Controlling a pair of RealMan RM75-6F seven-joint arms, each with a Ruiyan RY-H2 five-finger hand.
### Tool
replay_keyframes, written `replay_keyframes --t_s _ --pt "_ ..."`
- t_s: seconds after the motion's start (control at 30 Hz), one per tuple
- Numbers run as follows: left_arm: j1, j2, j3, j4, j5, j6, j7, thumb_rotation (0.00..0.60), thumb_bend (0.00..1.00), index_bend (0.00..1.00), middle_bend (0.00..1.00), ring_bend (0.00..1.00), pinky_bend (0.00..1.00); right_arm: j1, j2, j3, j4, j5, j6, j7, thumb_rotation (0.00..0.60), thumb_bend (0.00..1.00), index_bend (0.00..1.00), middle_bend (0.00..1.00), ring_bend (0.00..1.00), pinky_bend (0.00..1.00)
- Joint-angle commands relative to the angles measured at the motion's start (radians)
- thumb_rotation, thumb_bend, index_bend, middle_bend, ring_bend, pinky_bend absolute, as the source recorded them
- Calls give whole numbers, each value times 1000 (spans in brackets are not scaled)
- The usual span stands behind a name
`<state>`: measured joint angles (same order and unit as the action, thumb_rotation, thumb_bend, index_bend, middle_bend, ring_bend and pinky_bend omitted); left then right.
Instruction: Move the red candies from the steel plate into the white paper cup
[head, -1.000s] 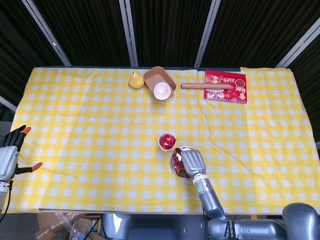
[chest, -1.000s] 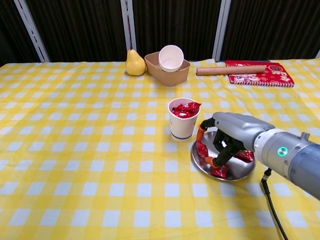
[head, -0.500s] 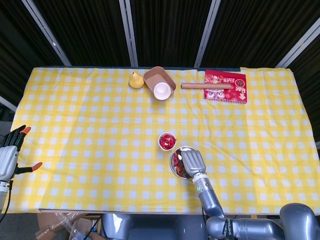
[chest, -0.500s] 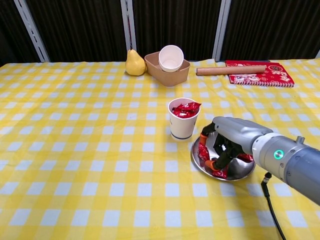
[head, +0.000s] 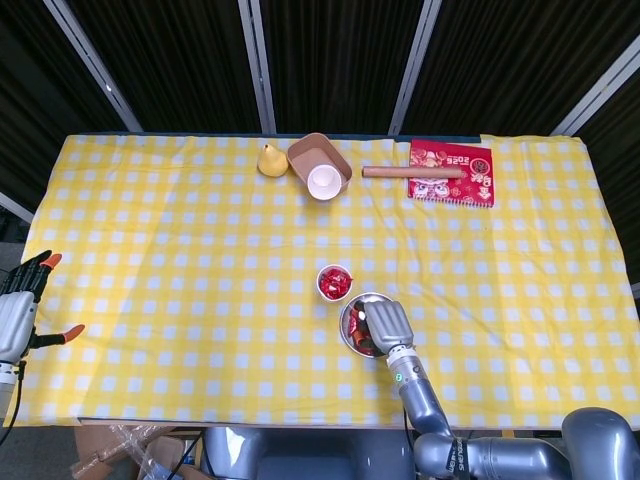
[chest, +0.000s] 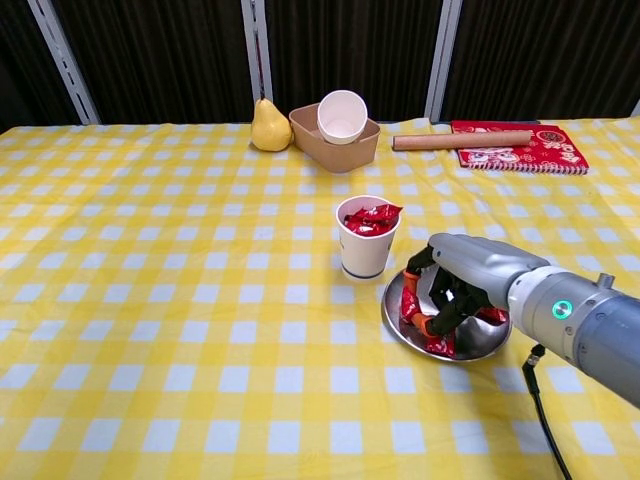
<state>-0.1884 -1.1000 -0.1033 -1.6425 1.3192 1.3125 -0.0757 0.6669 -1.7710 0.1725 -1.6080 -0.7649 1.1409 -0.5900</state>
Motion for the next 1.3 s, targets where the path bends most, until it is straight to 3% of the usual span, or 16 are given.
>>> replay_keyframes --t_s 0.03,0.3,0.67,0.97,1.2,1.3 --pt "0 0 0 0 0 0 0 600 0 10 0 0 0 -2 7 2 -9 -7 5 1 600 494 511 855 921 946" --pt "0 0 0 -1 0 -1 0 600 0 10 0 0 0 -6 74 31 -107 -53 44 1 600 494 511 855 921 947" --pt "-2 3 -1 -4 -4 -7 -7 600 0 10 0 0 0 37 132 120 -216 -62 78 -34 600 495 511 855 921 946" --pt "-4 8 0 -1 -1 -17 -27 600 0 11 0 0 0 117 81 169 -138 -7 56 -76 600 494 511 855 921 946" --pt "-6 12 1 -4 -6 -25 -32 600 0 11 0 0 0 140 47 156 -76 20 51 -85 600 495 505 855 921 947" --pt "-6 13 1 -4 -5 -26 -32 600 0 11 0 0 0 142 42 147 -69 19 53 -82 600 495 453 855 921 947"
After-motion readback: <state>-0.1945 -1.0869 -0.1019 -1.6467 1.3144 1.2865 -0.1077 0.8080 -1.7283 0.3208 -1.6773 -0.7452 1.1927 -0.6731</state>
